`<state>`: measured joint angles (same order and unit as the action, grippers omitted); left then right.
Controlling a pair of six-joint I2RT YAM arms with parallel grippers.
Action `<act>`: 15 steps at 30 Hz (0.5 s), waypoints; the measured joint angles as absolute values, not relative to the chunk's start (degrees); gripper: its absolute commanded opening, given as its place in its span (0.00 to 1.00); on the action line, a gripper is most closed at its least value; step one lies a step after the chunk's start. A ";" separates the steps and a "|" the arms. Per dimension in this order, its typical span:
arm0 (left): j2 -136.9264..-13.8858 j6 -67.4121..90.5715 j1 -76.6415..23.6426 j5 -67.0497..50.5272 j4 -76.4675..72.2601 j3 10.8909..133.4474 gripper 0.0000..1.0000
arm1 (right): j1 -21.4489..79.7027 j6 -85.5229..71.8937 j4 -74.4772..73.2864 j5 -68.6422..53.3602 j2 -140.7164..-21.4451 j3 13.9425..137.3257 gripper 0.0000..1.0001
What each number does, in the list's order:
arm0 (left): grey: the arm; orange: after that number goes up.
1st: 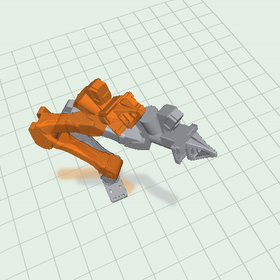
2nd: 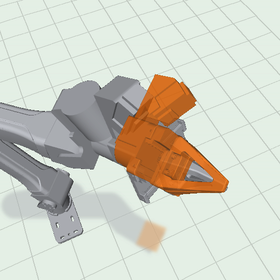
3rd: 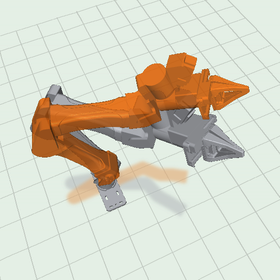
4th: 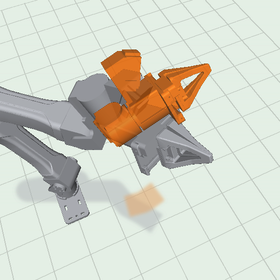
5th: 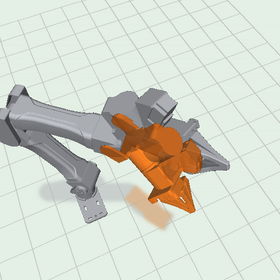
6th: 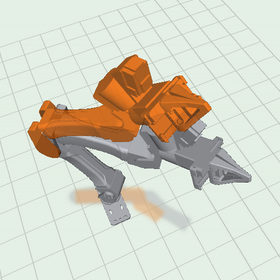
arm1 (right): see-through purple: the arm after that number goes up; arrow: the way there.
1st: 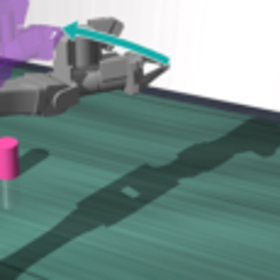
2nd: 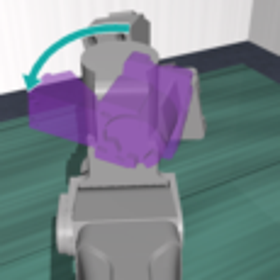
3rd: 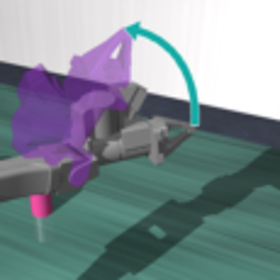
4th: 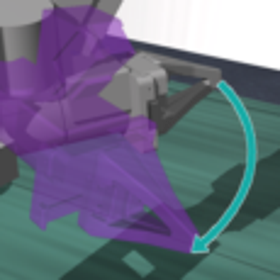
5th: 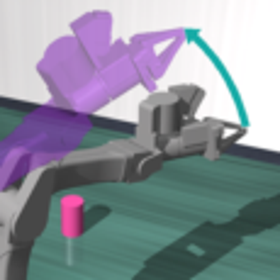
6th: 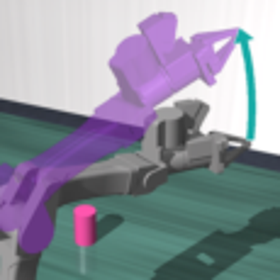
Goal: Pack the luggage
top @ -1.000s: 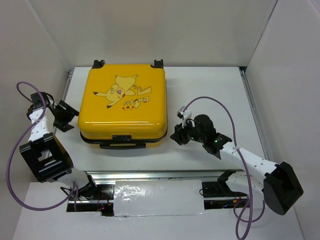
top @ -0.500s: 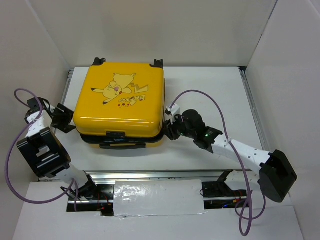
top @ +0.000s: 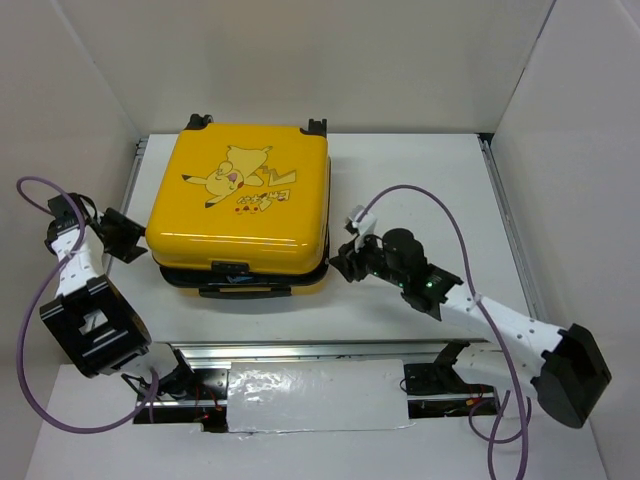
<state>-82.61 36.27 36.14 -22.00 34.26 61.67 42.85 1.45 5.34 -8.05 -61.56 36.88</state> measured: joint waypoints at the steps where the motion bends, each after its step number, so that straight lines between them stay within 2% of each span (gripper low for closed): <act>1: -82.26 36.36 36.14 -21.34 34.48 61.54 0.59 | 42.24 1.65 6.31 -7.97 -59.59 35.33 0.59; 6: -81.78 36.71 36.18 -19.03 34.81 61.54 0.58 | 37.30 4.86 7.62 -10.57 -55.70 30.52 0.62; 15: -79.40 37.74 36.18 -17.39 35.57 61.54 0.57 | 31.51 12.40 5.04 -24.36 -67.31 33.74 0.63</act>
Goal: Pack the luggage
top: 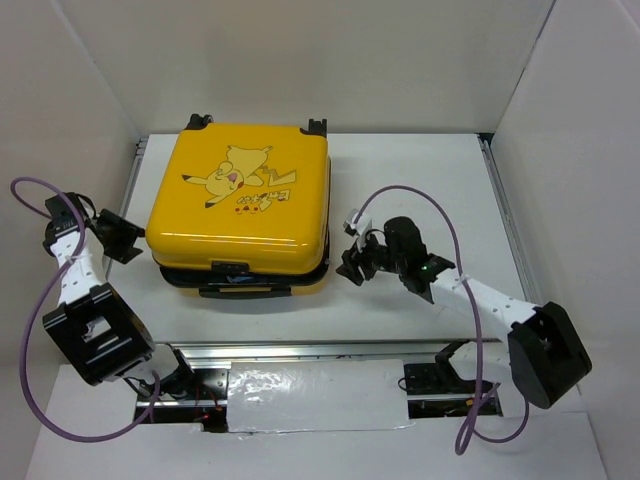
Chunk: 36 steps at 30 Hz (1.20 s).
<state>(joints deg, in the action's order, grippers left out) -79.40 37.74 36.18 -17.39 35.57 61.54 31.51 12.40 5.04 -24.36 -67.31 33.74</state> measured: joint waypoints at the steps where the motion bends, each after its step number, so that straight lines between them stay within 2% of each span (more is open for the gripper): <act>1: -79.42 37.74 36.18 -17.34 35.66 61.54 0.58 | 31.31 13.19 4.64 -25.93 -68.45 34.70 0.63; 11: -79.42 37.69 36.18 -17.28 35.81 61.54 0.57 | 30.17 21.21 -1.23 -39.24 -77.73 44.75 0.63; 14: -79.42 37.69 36.18 -17.21 35.77 61.54 0.57 | 29.58 22.24 -2.72 -41.93 -79.44 46.28 0.60; 16: -79.42 37.69 36.18 -17.23 35.77 61.54 0.57 | 29.23 22.59 -3.62 -43.66 -80.40 47.09 0.51; 17: -79.42 37.71 36.18 -17.23 35.75 61.54 0.57 | 29.04 22.59 -4.08 -44.73 -80.82 47.33 0.41; 20: -79.42 37.69 36.18 -17.23 35.70 61.54 0.57 | 28.60 22.57 -5.26 -46.96 -81.38 47.59 0.23; 22: -79.42 37.71 36.18 -17.23 35.68 61.54 0.57 | 28.12 22.26 -5.58 -47.68 -81.84 47.59 0.17; 23: -79.46 37.69 36.18 -17.23 35.64 61.54 0.57 | 27.94 22.15 -5.72 -48.03 -82.15 47.59 0.10; 26: -79.53 37.71 36.18 -17.21 35.59 61.54 0.57 | 27.75 22.13 -5.96 -48.45 -82.50 47.59 0.01; 36: -79.53 37.67 36.18 -17.21 34.94 61.23 0.57 | 27.59 20.95 -4.43 -47.27 -81.19 46.04 0.00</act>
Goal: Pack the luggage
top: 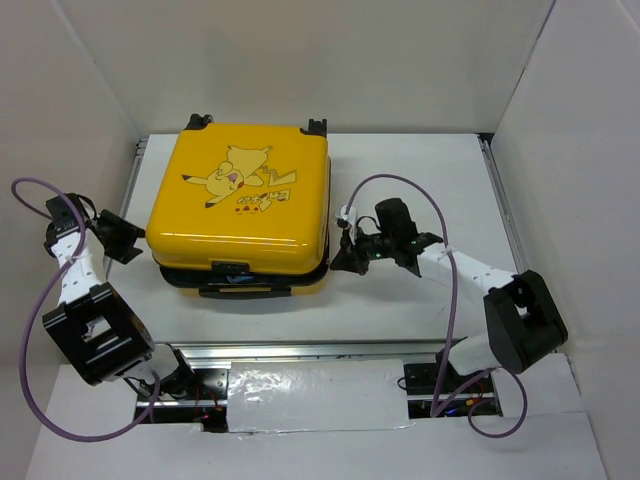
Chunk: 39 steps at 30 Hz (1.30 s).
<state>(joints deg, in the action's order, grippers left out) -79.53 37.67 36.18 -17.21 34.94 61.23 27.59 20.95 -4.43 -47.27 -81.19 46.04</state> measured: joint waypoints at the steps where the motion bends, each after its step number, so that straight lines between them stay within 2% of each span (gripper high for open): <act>1: -79.53 37.65 36.18 -17.21 34.65 60.93 0.57 | 27.62 20.62 -3.60 -46.68 -80.44 45.21 0.00; 7: -79.53 37.69 36.18 -17.23 34.33 58.57 0.58 | 30.15 18.98 1.37 -40.29 -72.71 38.00 0.00; 11: -79.24 37.63 36.18 -18.26 34.15 58.02 0.67 | 33.89 18.44 3.29 -32.86 -66.78 34.02 0.00; 20: -73.43 38.22 35.70 -20.86 30.87 51.66 0.67 | 43.75 16.80 2.83 -24.18 -62.30 32.27 0.00; 30: -71.72 40.75 35.70 -20.88 25.89 46.30 0.65 | 53.84 13.39 5.69 -16.27 -66.52 34.37 0.00; 39: -68.42 42.65 34.06 -20.58 22.65 42.48 0.64 | 64.40 5.69 10.26 -2.63 -78.89 43.31 0.00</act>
